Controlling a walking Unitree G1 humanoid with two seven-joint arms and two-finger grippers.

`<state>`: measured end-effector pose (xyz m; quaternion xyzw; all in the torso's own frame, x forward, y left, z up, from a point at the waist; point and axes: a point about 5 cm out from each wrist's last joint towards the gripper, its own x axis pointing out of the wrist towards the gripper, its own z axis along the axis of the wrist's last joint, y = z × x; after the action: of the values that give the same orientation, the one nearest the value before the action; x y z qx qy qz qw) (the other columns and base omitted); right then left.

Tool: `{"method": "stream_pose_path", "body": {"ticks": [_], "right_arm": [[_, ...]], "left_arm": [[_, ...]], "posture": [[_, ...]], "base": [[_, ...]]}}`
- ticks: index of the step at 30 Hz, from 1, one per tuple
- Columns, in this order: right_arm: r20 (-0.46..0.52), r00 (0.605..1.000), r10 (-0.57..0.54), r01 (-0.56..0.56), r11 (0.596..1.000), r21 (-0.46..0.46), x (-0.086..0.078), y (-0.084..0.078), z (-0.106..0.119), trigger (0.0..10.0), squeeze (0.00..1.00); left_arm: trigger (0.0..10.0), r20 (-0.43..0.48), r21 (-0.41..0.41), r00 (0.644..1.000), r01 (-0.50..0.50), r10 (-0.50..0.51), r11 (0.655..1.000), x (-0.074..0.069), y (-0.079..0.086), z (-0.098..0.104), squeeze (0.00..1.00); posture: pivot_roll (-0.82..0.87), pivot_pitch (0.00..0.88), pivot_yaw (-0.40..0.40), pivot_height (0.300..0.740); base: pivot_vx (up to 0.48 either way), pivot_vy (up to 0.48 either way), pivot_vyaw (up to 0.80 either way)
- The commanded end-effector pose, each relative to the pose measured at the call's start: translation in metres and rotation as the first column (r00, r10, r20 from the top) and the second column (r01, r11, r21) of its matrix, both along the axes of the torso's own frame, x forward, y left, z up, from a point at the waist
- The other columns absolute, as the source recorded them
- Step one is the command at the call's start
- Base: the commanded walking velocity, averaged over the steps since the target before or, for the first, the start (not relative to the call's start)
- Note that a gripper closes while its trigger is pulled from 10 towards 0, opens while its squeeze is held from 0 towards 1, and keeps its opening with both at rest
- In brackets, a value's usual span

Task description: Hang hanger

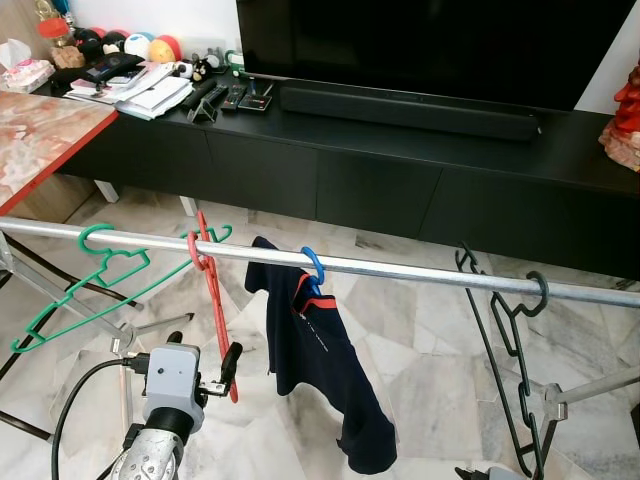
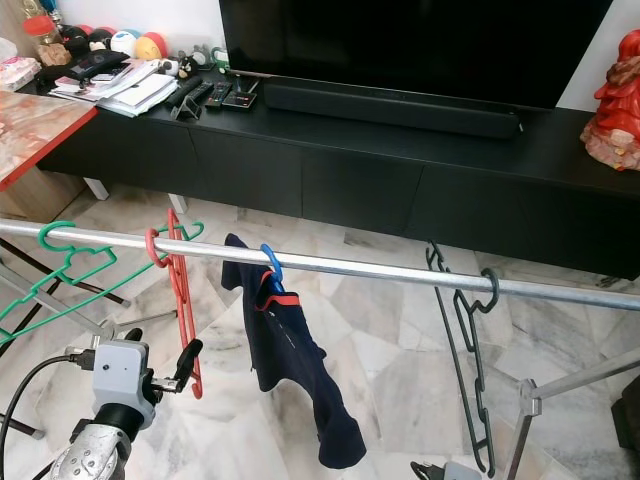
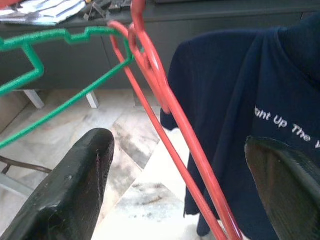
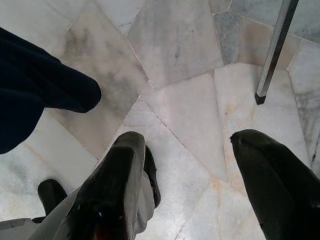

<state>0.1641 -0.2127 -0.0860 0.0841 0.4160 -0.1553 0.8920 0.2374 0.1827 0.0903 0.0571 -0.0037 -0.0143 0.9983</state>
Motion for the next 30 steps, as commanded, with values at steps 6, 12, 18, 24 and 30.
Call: {"method": "stream_pose_path", "body": {"ticks": [6, 12, 18, 24, 30], "right_arm": [[-0.013, 0.999, 0.03, -0.03, 1.0, -0.002, -0.004, -0.0024, -0.0013, 10.0, 0.0], [-0.009, 1.0, 0.011, -0.011, 1.0, 0.003, -0.0045, -0.0012, -0.0016, 10.0, 0.0], [-0.011, 1.0, 0.006, -0.006, 1.0, 0.006, -0.0048, -0.0007, -0.0019, 10.0, 0.0], [-0.013, 1.0, 0.024, -0.024, 1.0, 0.001, -0.0045, -0.0007, -0.0018, 10.0, 0.0], [-0.013, 0.999, 0.031, -0.031, 1.0, 0.001, -0.0042, -0.0005, -0.0017, 10.0, 0.0]], "left_arm": [[10.0, -0.014, -0.019, 1.0, -0.013, 0.013, 1.0, -0.0025, 0.0016, -0.0021, 0.0], [10.0, -0.014, -0.019, 1.0, -0.011, 0.011, 1.0, -0.0015, 0.0023, -0.0013, 0.0], [10.0, -0.012, -0.018, 1.0, -0.011, 0.011, 1.0, -0.0006, 0.0022, -0.0012, 0.0], [10.0, -0.007, -0.011, 1.0, -0.02, 0.02, 1.0, -0.0008, 0.003, -0.0008, 0.0], [10.0, -0.003, -0.013, 1.0, -0.02, 0.02, 1.0, -0.0005, 0.0037, 0.0003, 0.0]], "posture": [[-0.03, 0.162, -0.01, 0.74], [-0.02, 0.165, -0.005, 0.74], [-0.02, 0.164, -0.004, 0.74], [-0.02, 0.167, -0.004, 0.74], [-0.02, 0.166, -0.004, 0.74]], "base": [[0.0, 0.0, 0.0], [0.0, 0.0, 0.0], [0.0, 0.0, 0.0], [0.0, 0.0, 0.0], [0.0, 0.0, 0.0]]}}
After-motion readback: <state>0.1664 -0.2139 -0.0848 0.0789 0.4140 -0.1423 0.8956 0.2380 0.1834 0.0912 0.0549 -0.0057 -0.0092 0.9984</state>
